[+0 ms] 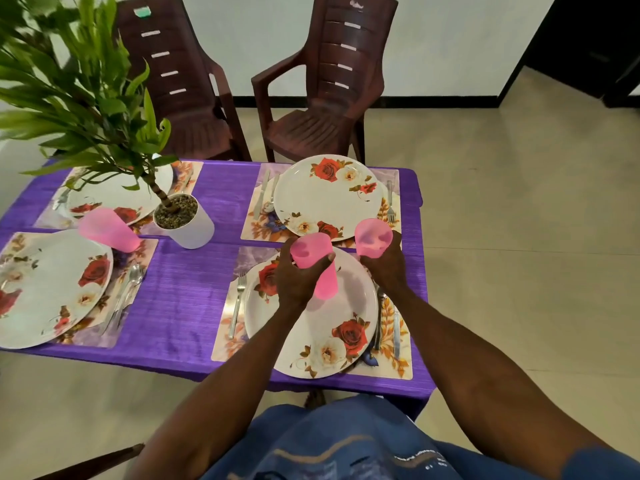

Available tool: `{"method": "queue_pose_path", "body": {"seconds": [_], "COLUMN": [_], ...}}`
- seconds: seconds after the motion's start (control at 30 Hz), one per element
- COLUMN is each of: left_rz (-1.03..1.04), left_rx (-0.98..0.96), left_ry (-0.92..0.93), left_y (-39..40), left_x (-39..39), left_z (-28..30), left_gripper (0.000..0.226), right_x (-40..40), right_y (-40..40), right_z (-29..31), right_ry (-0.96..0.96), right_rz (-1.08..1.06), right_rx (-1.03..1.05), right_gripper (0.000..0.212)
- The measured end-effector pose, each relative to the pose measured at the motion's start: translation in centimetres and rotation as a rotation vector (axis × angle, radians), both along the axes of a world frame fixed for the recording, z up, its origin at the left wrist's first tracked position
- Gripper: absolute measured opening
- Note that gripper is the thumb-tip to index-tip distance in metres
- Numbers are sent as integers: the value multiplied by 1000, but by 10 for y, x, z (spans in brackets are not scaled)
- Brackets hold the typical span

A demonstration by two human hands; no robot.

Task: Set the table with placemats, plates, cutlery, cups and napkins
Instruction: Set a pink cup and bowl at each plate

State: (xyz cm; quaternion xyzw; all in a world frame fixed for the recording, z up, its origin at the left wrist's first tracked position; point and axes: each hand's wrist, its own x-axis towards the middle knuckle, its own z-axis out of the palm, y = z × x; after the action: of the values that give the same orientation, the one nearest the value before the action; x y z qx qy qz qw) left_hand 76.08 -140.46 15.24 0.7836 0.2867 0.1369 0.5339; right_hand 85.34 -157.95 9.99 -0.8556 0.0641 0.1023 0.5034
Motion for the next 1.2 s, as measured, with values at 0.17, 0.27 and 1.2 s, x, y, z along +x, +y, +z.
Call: {"method": "queue_pose_path", "body": {"seconds": [0.17, 0.27, 1.2], "left_rz": [-39, -50, -371], "left_rx": [3, -2, -337], "left_ry": [-18, -8, -94], "left_y": [5, 7, -73], "left_x": [-3, -7, -23], "left_z": [-6, -7, -16], "left_gripper": [88, 89, 81], "right_x": [-6, -6, -65], "right_y": [5, 6, -46], "right_z": [6, 10, 18], "right_ry": [-14, 2, 45], "right_rz": [-5, 14, -362], "right_rx": [30, 104, 217], "right_gripper": [82, 76, 17]}}
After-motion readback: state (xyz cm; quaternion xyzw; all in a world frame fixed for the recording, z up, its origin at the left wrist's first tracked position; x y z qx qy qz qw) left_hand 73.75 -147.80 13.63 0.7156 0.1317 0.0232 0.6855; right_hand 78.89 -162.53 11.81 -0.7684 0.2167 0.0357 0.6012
